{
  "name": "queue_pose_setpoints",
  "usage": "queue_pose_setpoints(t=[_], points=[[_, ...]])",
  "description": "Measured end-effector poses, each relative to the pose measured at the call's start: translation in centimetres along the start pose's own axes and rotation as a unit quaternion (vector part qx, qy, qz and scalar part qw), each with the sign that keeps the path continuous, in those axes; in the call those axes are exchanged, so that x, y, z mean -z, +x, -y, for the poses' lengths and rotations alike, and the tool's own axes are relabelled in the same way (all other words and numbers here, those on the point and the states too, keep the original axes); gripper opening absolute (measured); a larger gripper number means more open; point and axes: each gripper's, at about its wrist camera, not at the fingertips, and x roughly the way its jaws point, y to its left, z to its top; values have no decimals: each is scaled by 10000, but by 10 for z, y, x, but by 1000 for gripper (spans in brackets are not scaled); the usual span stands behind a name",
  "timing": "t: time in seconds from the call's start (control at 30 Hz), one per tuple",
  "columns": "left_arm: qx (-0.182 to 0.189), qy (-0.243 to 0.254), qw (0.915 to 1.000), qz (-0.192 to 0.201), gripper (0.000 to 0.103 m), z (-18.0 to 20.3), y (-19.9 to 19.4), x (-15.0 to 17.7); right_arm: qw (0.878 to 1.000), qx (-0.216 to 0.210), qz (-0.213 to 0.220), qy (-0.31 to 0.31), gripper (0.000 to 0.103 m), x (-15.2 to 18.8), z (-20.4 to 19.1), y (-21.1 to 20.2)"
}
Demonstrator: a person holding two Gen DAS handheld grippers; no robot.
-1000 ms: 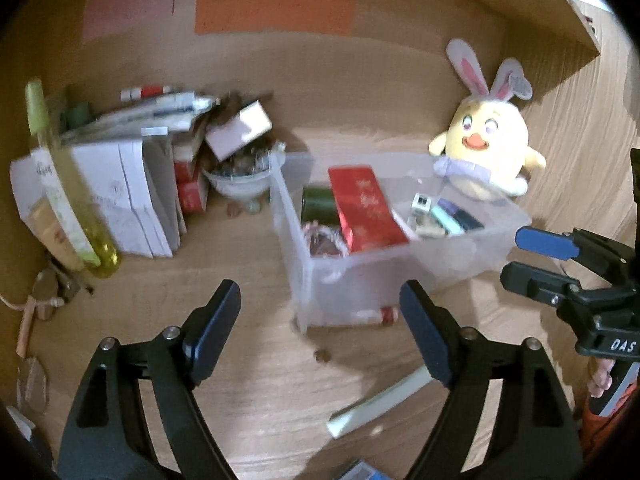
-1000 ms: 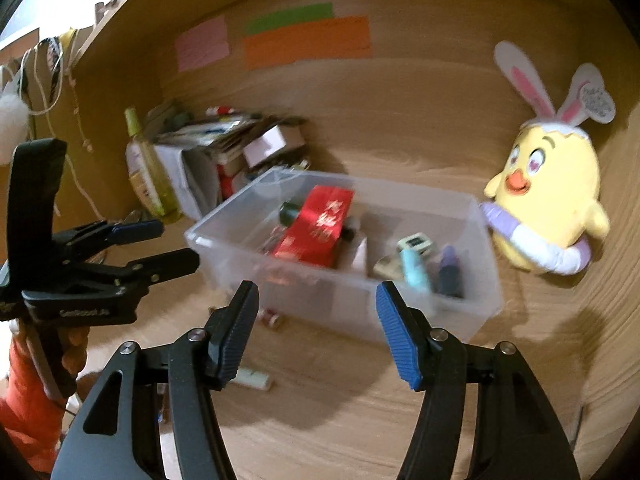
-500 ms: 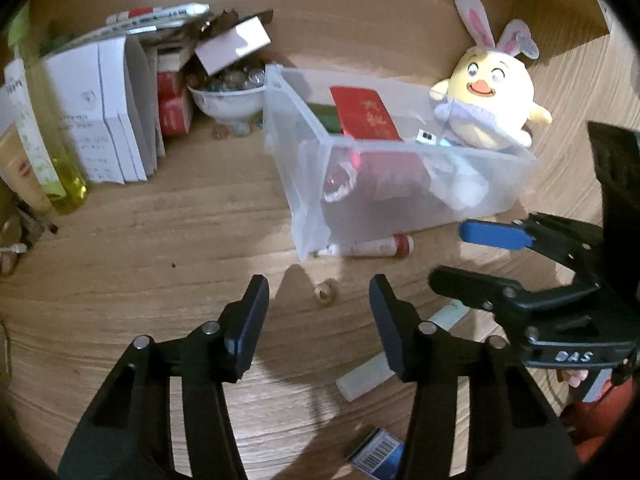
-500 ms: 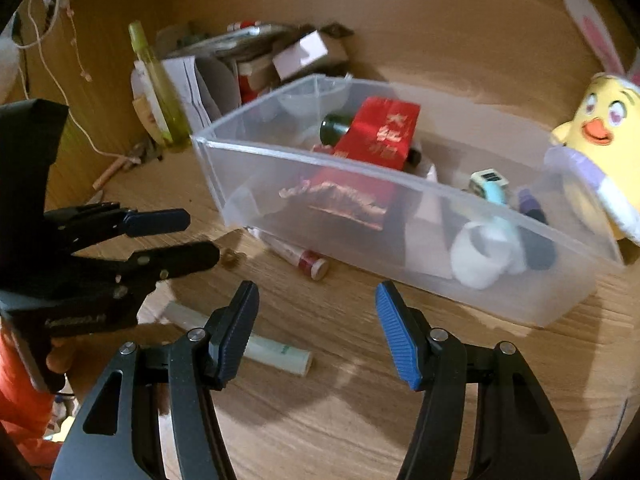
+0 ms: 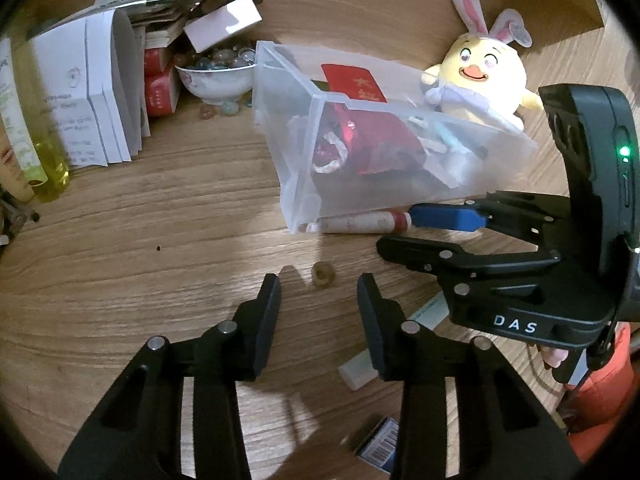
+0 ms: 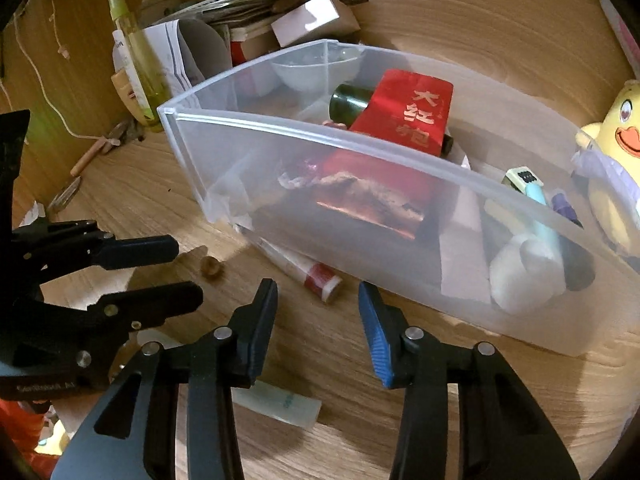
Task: Organize objects
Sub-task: 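Withdraw both tools toward the white red-capped tube and small brown bead, then grasp the small brown bead with the left tool while the right tool grasps the white tube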
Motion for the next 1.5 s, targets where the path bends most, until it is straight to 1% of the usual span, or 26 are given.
queue_pose_setpoints(t=[0.17,0.23,0.3,0.33,0.37,0.43,0.53,0.57,0.63,0.73,0.83,0.93,1.07,1.17,1.33,1.47,1.5], points=[[-32,26,10000,-38,35,1,3,-2,10000,61,25,26,39,0,0,0],[-63,70,9999,-47,31,2,5,-3,10000,57,45,41,39,0,-2,0],[-132,160,9998,-46,29,5,7,-4,10000,64,56,38,39,0,-2,1],[-187,210,9996,-40,25,6,8,-4,10000,60,63,27,36,0,-3,0],[-236,246,9994,-34,23,8,9,-5,10000,-11,75,2,30,0,-5,1],[-283,298,9991,-29,12,9,11,-7,9999,80,103,-95,30,0,-10,1],[-301,230,9993,-8,12,5,13,-10,9992,268,177,-247,23,1,-15,3],[-334,177,9993,6,12,2,13,-11,9991,267,182,-259,17,1,-14,3],[-281,54,9996,45,12,-4,11,-12,9995,169,183,-218,15,1,-11,2],[-385,-27,9992,127,12,-10,6,-11,9998,11,156,-148,14,2,-8,0],[-393,-115,9991,125,12,-16,4,-11,9996,-137,121,-196,13,6,-11,-4],[-392,-150,9991,112,12,-19,4,-11,9988,-337,90,-357,12,10,-17,-9],[-406,-136,9989,165,12,-18,0,-8,9974,-444,47,-567,13,12,-30,-15],[-373,-145,9990,221,12,-18,-4,-6,9973,-498,-20,-543,14,11,-28,-17],[-281,-195,9988,343,12,-19,-12,-1,9980,-361,-77,-518,20,0,-26,-9],[-221,-263,9985,426,12,-21,-16,0,9975,-189,-97,-674,28,-11,-30,0],[-213,-271,9984,440,12,-22,-17,0,9973,-155,-110,-702,29,-14,-30,3]])
